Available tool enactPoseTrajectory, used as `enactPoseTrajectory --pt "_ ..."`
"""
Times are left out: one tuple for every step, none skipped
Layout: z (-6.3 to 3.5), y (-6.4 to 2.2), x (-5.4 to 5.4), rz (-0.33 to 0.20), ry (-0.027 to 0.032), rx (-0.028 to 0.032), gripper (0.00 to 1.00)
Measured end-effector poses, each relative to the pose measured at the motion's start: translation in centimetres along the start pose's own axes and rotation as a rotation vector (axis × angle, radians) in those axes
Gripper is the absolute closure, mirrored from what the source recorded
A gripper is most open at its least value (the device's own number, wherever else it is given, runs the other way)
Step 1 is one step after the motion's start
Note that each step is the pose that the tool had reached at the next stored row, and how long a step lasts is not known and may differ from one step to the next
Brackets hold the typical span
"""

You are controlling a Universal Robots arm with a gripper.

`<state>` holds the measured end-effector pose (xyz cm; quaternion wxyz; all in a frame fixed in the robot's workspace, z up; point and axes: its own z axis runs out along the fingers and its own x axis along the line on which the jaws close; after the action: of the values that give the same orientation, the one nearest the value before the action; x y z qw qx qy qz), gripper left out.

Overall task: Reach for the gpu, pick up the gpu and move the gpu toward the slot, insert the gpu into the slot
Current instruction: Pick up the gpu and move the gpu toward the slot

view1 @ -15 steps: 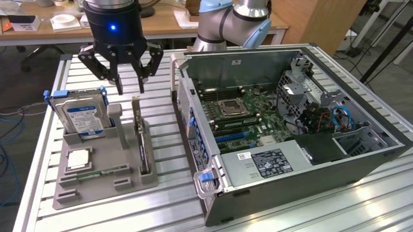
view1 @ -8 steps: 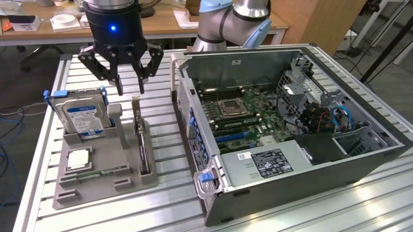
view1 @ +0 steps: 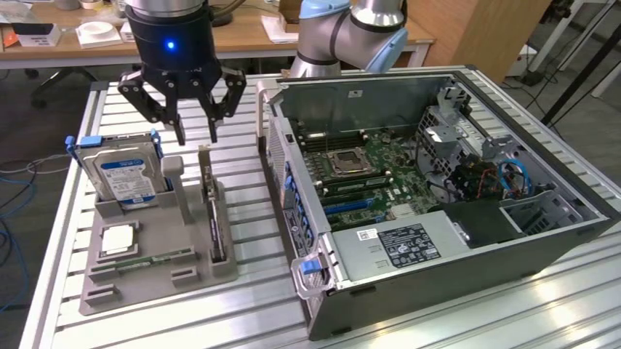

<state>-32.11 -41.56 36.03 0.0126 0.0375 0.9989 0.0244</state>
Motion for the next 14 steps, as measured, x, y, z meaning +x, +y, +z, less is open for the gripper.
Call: enactPoseTrajectory --pt "0.0 -0.05 -0.01 0.0 0.0002 0.0002 0.53" --pt "0.03 -0.13 -0.01 0.0 0.0001 0.0001 0.53" --pt "0.05 -0.21 -0.01 0.0 0.0001 0.0001 0.53" --pt "0.06 -0.28 -0.02 0.0 0.0002 0.0004 0.53" --pt "0.09 -0.33 -0.02 0.0 0.0001 0.0006 0.53" --pt "0.12 -0.4 -0.03 -0.001 0.0001 0.0006 0.53" --pt "0.15 -0.47 -0.03 -0.001 0.0001 0.0008 0.53" --pt "0.18 -0.52 -0.04 -0.001 -0.0001 0.0007 0.53" --pt "0.22 -0.57 -0.04 -0.001 -0.0001 0.0008 0.53" --pt "0.24 -0.62 -0.04 -0.001 0.0001 0.001 0.53" --pt "0.28 -0.67 -0.04 -0.001 0.0001 0.001 0.53" --pt "0.29 -0.71 -0.04 -0.001 0.0001 0.0011 0.53" --pt "0.31 -0.74 -0.04 -0.001 0.0001 0.0011 0.53" --pt "0.34 -0.78 -0.05 -0.001 0.0 0.0011 0.53"
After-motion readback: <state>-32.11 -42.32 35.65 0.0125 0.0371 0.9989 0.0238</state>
